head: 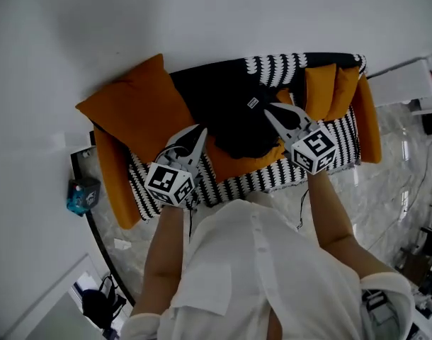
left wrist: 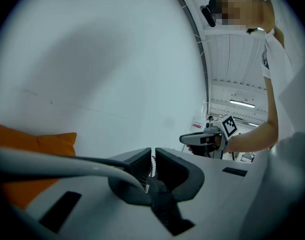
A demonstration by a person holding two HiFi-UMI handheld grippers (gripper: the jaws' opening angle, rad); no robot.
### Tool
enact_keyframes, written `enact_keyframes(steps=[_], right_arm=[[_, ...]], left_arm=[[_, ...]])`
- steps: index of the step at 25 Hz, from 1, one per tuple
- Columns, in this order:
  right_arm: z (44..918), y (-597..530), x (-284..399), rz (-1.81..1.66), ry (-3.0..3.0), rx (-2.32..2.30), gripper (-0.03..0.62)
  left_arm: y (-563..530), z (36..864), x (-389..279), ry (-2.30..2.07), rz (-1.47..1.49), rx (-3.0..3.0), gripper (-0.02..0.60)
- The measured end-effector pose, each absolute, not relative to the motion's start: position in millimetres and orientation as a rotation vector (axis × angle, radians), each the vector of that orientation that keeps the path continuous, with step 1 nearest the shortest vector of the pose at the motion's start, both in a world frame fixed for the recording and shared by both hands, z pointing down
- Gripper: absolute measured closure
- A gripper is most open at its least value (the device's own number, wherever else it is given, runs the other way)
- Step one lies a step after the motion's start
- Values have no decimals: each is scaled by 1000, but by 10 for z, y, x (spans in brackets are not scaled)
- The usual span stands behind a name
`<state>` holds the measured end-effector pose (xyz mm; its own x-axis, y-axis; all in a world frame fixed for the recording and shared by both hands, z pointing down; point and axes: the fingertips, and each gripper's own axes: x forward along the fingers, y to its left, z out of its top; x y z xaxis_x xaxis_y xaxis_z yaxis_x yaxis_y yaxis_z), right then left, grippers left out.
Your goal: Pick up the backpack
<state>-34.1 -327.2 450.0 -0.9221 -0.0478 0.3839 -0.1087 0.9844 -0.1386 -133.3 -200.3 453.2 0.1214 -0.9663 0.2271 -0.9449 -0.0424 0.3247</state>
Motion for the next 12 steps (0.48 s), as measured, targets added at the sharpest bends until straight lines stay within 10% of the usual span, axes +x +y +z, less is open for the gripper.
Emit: enact_keyframes(steps=[12], right_arm=[[5340,-3829,-802,190,-2609,-120,509]], left_arm=[[-2476,5047,-1473,-1925,-82,1832,552]])
